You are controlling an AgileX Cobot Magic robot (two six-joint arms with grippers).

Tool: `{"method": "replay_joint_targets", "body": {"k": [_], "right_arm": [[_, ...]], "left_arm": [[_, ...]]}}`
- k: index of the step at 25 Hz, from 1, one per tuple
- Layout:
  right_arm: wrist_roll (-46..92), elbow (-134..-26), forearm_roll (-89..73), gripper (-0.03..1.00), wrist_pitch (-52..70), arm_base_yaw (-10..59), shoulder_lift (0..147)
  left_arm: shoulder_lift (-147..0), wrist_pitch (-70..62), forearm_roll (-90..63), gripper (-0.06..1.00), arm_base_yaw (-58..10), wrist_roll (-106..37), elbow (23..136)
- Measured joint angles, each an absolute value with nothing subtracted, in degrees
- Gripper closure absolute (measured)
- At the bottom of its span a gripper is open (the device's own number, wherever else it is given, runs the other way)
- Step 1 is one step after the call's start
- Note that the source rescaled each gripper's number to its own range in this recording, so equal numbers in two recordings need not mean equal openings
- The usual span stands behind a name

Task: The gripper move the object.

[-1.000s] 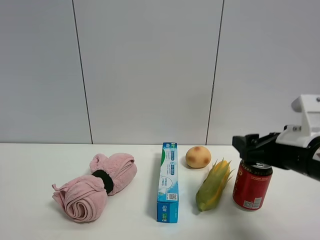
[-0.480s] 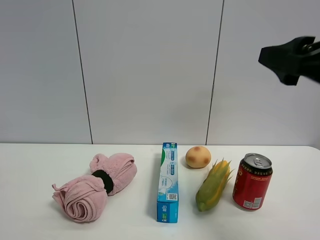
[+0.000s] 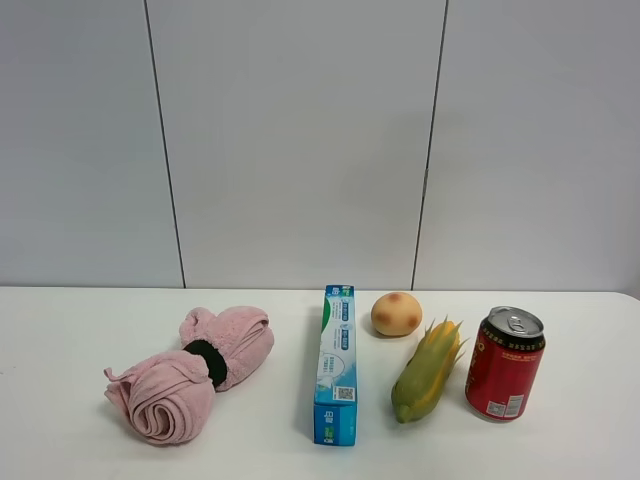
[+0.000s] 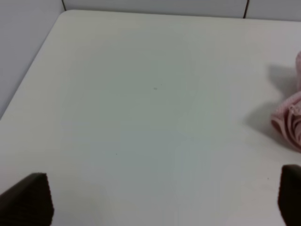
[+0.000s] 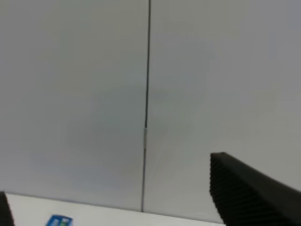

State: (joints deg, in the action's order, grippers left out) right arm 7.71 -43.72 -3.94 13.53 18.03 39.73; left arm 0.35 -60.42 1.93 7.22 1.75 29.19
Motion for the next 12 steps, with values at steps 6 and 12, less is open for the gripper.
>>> {"method": "replay_joint_targets", "body": {"k": [6,12], "right_arm": [[6.9,-48.5,4.51,0.34,27.23,17.84,33.29],[5.06,-48.55,9.26,0.28,42.83,11.6,28.04]], "left_arm": [[0.35,-60.42,1.93,-0.06,7.22,1.75,29.19],[0.35,-60.42,1.93,-0.06,7.22,1.75,29.19]]}}
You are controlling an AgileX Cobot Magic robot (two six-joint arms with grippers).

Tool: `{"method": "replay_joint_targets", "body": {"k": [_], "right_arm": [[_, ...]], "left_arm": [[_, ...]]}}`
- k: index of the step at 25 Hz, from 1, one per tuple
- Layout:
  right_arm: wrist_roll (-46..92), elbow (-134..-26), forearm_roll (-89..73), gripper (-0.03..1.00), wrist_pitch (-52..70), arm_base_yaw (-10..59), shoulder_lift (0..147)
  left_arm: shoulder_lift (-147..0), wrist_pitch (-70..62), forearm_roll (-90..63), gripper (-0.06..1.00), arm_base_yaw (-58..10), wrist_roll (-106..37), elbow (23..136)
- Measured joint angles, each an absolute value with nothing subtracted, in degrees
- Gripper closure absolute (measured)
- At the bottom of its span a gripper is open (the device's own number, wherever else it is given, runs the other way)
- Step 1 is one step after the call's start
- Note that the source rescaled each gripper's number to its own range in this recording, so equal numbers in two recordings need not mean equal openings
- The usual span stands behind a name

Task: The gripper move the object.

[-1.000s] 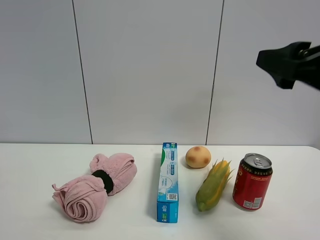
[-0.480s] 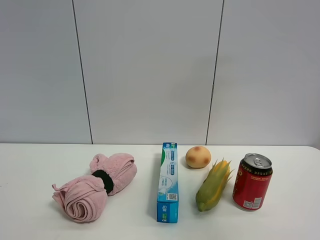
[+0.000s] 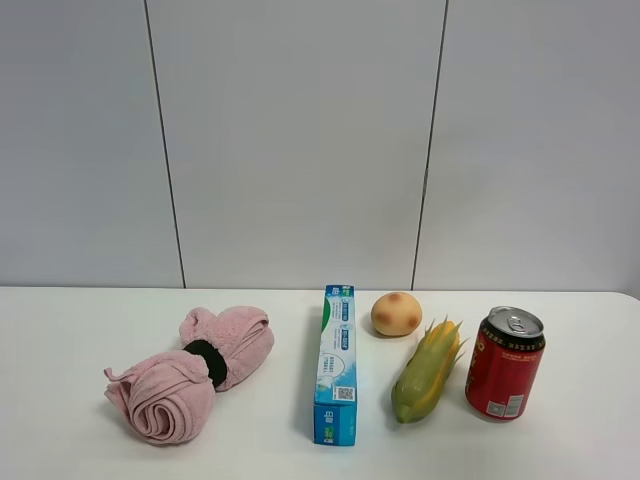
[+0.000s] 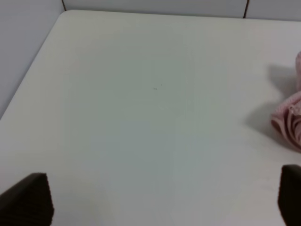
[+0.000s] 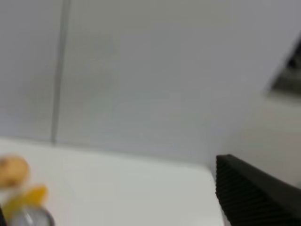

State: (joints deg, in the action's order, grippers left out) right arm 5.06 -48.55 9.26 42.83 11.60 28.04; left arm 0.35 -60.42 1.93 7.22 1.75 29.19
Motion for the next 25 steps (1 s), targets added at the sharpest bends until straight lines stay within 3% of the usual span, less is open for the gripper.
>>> {"method": "replay_joint_targets", "body": {"k": [7,12,25], "right_arm": [[0.0,-48.55,8.44,0.28,57.72,0.79,22.66],[-3.39,-47.81,7.85,0.28,61.84,0.51,18.66],[-4.18,-29.28,3.23,0.27,63.07,0.4,-0.07]], "left_arm": [[0.35,-60.42,1.93,-0.06,7.22,1.75,29.19],[0.35,-60.42,1.93,-0.06,7.22,1.75,29.19],[0.35,-60.42,1.93,-0.06,7.22,1.75,29.19]]}}
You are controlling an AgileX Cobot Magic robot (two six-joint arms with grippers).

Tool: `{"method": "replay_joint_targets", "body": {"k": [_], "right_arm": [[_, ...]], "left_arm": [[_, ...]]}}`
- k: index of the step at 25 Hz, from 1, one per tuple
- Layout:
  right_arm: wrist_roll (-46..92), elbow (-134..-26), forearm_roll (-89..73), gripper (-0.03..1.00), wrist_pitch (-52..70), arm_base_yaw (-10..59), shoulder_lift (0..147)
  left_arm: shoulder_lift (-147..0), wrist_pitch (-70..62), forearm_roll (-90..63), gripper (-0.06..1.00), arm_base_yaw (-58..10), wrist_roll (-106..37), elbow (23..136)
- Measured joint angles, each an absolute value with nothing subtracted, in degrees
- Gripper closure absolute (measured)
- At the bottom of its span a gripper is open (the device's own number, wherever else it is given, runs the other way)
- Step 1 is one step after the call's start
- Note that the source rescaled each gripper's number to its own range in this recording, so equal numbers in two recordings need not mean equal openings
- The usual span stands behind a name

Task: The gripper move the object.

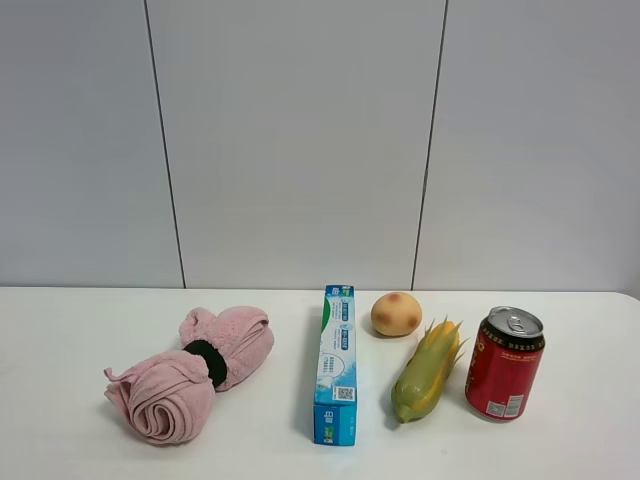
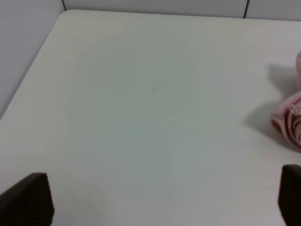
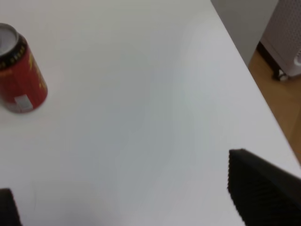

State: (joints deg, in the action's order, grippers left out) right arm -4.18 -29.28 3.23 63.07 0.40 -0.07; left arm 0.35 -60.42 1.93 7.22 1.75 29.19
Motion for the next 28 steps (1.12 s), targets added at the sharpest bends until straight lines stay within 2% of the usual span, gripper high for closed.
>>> {"method": "replay_joint_targets", "body": {"k": [28], "right_arm": [[-4.28,-27.79,3.18,0.27,60.47,0.4,-0.14]], "left_arm": [[0.35,-60.42,1.93,-0.06,7.22,1.75,29.19]]}}
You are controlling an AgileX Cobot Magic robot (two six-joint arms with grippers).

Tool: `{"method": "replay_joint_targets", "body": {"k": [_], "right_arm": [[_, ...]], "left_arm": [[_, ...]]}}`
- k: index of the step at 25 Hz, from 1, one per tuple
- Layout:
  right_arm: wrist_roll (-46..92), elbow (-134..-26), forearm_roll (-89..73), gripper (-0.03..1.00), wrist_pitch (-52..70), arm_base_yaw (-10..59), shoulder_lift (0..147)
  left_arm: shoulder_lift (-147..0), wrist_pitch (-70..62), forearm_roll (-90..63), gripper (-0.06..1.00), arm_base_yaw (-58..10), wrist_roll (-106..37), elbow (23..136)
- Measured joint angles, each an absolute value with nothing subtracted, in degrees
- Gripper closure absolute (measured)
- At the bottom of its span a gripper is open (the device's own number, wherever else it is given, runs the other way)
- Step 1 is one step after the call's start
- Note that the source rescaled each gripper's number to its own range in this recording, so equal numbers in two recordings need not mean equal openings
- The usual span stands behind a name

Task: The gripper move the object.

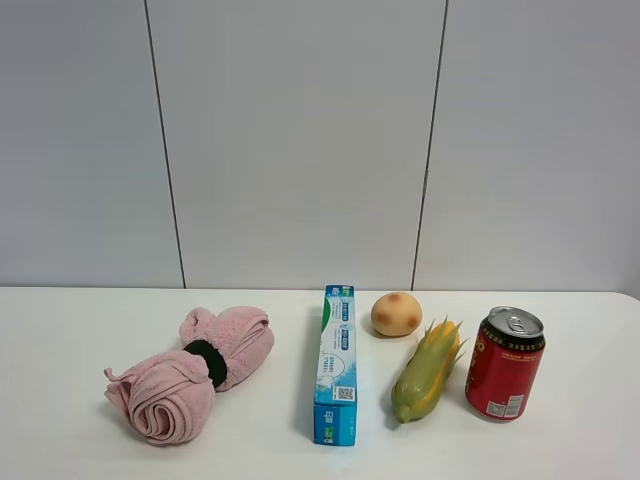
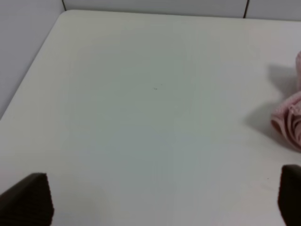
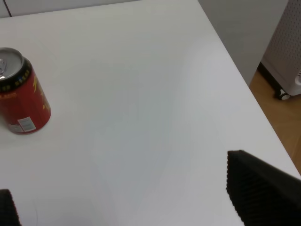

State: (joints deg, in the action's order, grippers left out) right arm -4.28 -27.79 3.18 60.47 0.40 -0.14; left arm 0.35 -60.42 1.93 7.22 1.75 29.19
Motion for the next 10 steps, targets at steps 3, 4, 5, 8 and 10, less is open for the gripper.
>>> {"method": "replay_joint_targets", "body": {"k": [3,4,5,8,10], "right_arm": [[-4.28,-27.79,3.18,0.27,60.47,0.4,-0.14],[-4.28,-27.79,3.18,0.27,60.47,0.4,-0.14],[-4.28,-27.79,3.18,0.27,60.47,0.4,-0.14],[-4.28,-27.79,3.18,0.27,60.47,0.4,-0.14],[-4.28,-27.79,3.18,0.27,60.47,0.4,-0.14]], "left_arm": [[0.35,-60.42,1.93,-0.06,7.22,1.75,29.19],[0.35,-60.42,1.93,-0.06,7.22,1.75,29.19],[0.35,-60.42,1.93,-0.06,7.22,1.75,29.19],[0.35,-60.42,1.93,-0.06,7.22,1.75,29.19],[0.35,-60.42,1.93,-0.06,7.22,1.75,29.19]]}}
